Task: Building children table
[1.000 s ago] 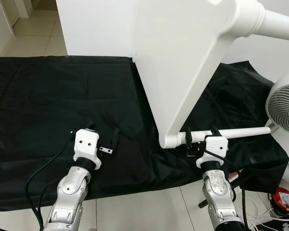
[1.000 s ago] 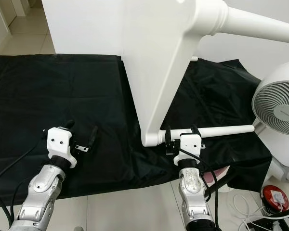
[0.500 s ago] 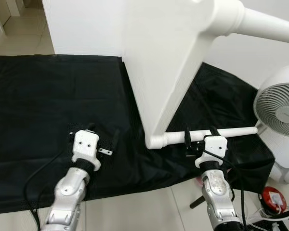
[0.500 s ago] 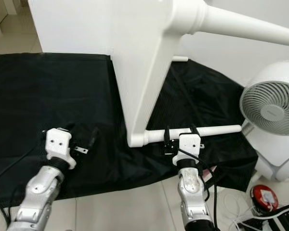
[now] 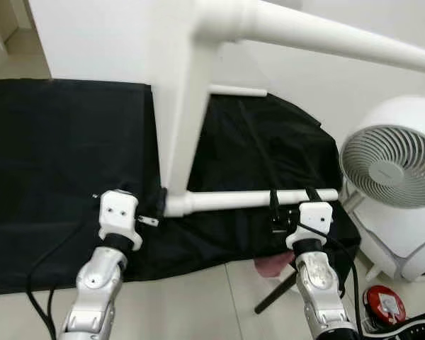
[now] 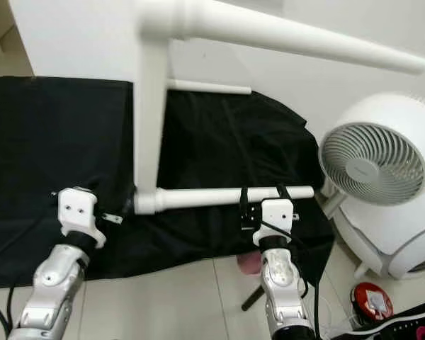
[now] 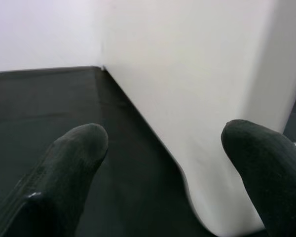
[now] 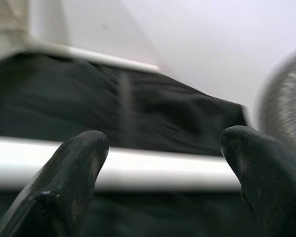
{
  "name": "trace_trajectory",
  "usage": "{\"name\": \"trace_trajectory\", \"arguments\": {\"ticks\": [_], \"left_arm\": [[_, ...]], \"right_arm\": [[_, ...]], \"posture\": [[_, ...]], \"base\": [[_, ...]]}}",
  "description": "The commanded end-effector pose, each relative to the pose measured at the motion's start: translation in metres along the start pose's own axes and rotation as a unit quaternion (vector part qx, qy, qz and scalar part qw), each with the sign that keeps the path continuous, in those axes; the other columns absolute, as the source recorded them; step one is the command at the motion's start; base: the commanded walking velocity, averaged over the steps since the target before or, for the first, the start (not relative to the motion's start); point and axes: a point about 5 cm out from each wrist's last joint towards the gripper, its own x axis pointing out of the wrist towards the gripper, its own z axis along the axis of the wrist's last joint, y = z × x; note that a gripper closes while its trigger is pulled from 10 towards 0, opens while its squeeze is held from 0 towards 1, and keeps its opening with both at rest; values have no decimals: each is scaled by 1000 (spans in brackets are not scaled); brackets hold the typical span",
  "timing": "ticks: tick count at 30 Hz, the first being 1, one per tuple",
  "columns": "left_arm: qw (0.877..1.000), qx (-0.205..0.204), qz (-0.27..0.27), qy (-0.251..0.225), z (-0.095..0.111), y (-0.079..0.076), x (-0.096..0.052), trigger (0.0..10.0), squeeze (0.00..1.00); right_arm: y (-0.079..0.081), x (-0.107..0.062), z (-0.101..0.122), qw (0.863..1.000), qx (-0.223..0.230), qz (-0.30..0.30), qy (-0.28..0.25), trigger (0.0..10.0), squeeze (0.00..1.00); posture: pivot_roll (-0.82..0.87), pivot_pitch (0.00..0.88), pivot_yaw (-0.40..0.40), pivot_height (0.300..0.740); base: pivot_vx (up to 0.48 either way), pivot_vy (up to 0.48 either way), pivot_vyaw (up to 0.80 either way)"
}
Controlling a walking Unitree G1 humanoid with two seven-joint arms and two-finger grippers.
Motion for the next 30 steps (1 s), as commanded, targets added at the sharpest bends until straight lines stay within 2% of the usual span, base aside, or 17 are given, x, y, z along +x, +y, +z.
{"name": "trace_trajectory", "arguments": {"ticks": [1, 11, 17, 23, 28, 30], "left_arm": [[1000, -14, -20, -2, 2, -12, 0, 10000, 0], [1000, -8, -26, -3, 4, -15, -1, 10000, 0], [1000, -3, -8, 19, 2, -13, 2, 10000, 0], [1000, 3, -8, 16, 5, -15, 1, 10000, 0], [999, -27, -17, 11, 6, -15, 1, 10000, 0], [999, -27, -17, 11, 6, -15, 1, 10000, 0]], "right_arm": [[-5, 1, 0, 1000, -7, -4, 3, 10000, 0], [-2, 1, -1, 1000, -6, 5, 4, 10000, 0], [2, 2, 2, 1000, 2, 21, -1, 10000, 0], [4, 3, 4, 999, 7, 33, -4, 10000, 0], [6, 3, 4, 999, 0, 42, -5, 10000, 0], [6, 3, 4, 999, 0, 42, -5, 10000, 0]], "posture": [[35, 6, -81, 740], [38, 0, -83, 740], [39, 0, -75, 740], [42, 0, -75, 740], [44, 0, -77, 740], [44, 0, -77, 740]], "base": [[0, 0, 0], [0, 0, 0], [0, 0, 0], [0, 0, 0], [0, 0, 0], [0, 0, 0]]}}
